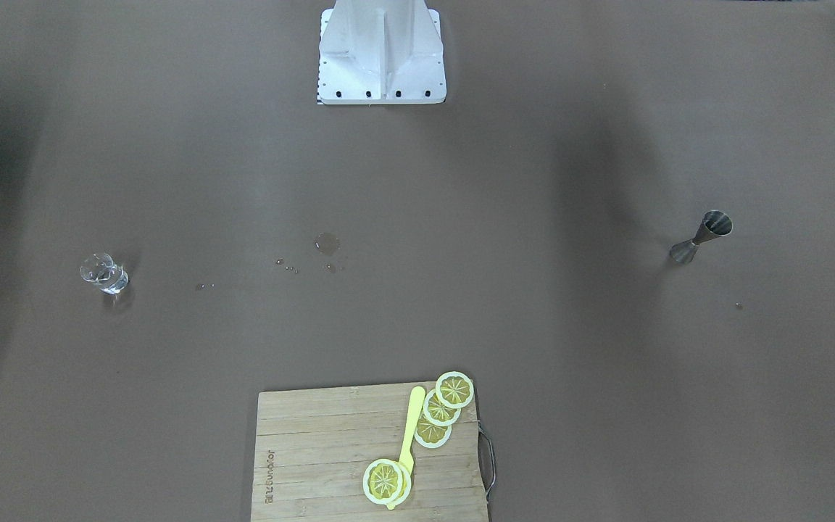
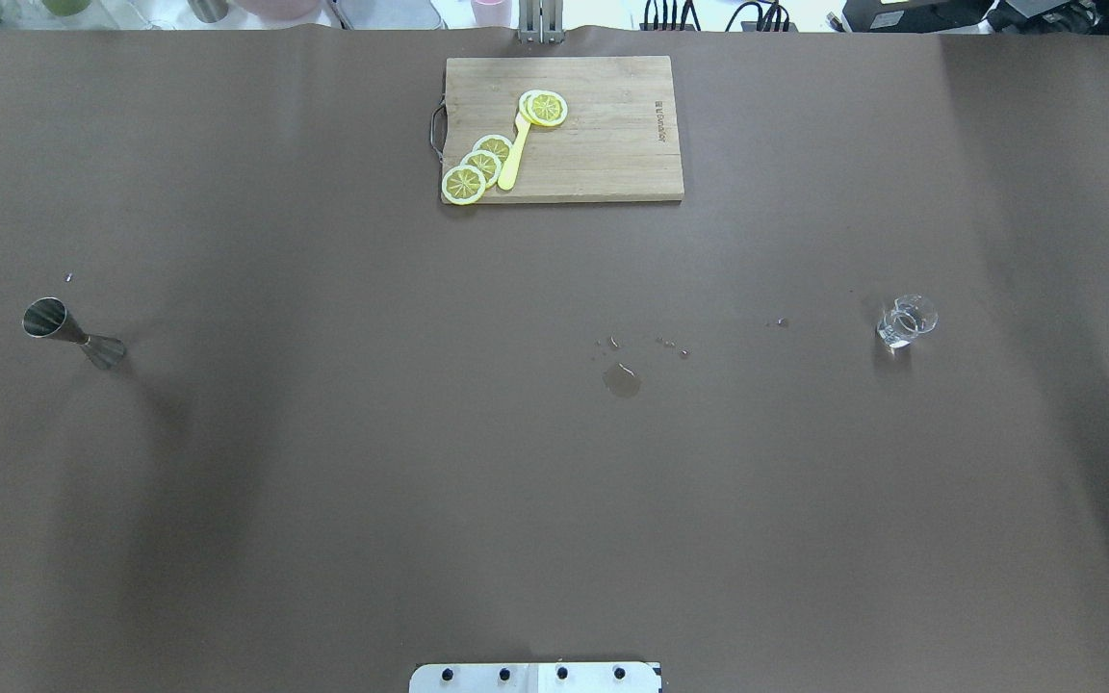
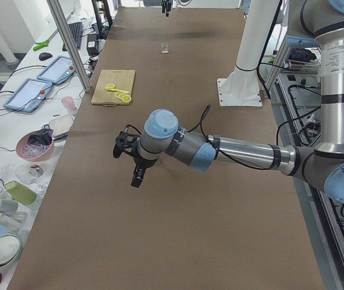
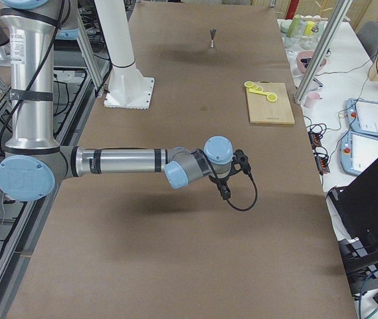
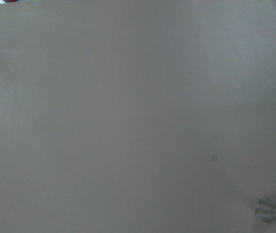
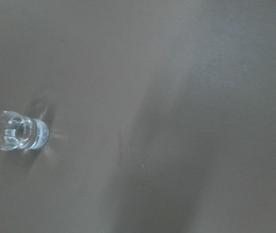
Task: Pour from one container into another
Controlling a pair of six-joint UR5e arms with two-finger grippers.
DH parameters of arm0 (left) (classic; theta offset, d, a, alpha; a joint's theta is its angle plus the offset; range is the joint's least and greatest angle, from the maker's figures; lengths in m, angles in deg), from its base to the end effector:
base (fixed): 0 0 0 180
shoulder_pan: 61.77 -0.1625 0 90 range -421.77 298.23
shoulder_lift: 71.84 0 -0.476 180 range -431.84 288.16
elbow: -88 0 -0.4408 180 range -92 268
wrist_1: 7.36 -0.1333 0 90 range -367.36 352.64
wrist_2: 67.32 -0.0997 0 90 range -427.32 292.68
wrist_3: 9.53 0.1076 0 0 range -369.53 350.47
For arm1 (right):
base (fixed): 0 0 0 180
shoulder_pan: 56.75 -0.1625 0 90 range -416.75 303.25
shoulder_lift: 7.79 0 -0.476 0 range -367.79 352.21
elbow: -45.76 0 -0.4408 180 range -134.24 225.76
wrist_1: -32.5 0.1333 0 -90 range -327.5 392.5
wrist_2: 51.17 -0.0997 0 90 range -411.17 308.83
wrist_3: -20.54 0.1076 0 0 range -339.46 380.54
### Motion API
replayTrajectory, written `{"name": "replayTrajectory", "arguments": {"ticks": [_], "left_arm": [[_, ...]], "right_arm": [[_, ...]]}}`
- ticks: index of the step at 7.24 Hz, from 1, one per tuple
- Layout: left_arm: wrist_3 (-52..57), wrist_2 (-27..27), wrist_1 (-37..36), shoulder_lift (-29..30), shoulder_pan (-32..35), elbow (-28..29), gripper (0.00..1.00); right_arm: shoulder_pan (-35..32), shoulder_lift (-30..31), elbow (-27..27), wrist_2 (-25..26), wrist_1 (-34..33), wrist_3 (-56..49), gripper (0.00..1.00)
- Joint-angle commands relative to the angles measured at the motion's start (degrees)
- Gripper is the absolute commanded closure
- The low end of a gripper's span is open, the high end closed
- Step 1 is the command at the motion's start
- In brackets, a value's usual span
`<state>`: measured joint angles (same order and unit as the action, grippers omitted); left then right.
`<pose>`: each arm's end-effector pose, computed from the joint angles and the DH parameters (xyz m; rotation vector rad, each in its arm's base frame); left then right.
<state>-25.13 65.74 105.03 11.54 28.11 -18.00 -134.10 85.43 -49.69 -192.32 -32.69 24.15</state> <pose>-0.0588 -0.5063 0.5778 0.4220 0.7956 -0.0434 -0.0685 -0.5311 0.6354 0.3129 -0.9326 -0.3554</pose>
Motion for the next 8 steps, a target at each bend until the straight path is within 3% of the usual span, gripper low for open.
{"name": "replayTrajectory", "arguments": {"ticks": [1,2,4,6,8], "left_arm": [[-9.23,-5.41,5.53,-0.58,-5.04,-3.41,0.03],[-15.97,-8.57,10.09,-1.11,-8.9,-4.29,0.03],[-32.23,-21.1,23.95,-4.26,-21.7,-5.53,0.03],[-35.29,-33.68,30.76,-7.95,-28.86,-6.14,0.03],[-35.81,-42.4,34.8,-9.63,-34.05,-7.11,0.03]], "right_arm": [[7.26,-0.05,-4.72,3.48,1.2,-0.97,0.0],[9.3,0.21,-5.96,5.86,1.47,-1.41,0.0],[12.56,1.43,-6.06,8.59,8.12,-3.71,0.0],[15.1,1.35,-5.89,8.78,11.89,8.81,0.0],[20.37,1.53,-5.71,14.9,19.61,20.25,0.0]]}}
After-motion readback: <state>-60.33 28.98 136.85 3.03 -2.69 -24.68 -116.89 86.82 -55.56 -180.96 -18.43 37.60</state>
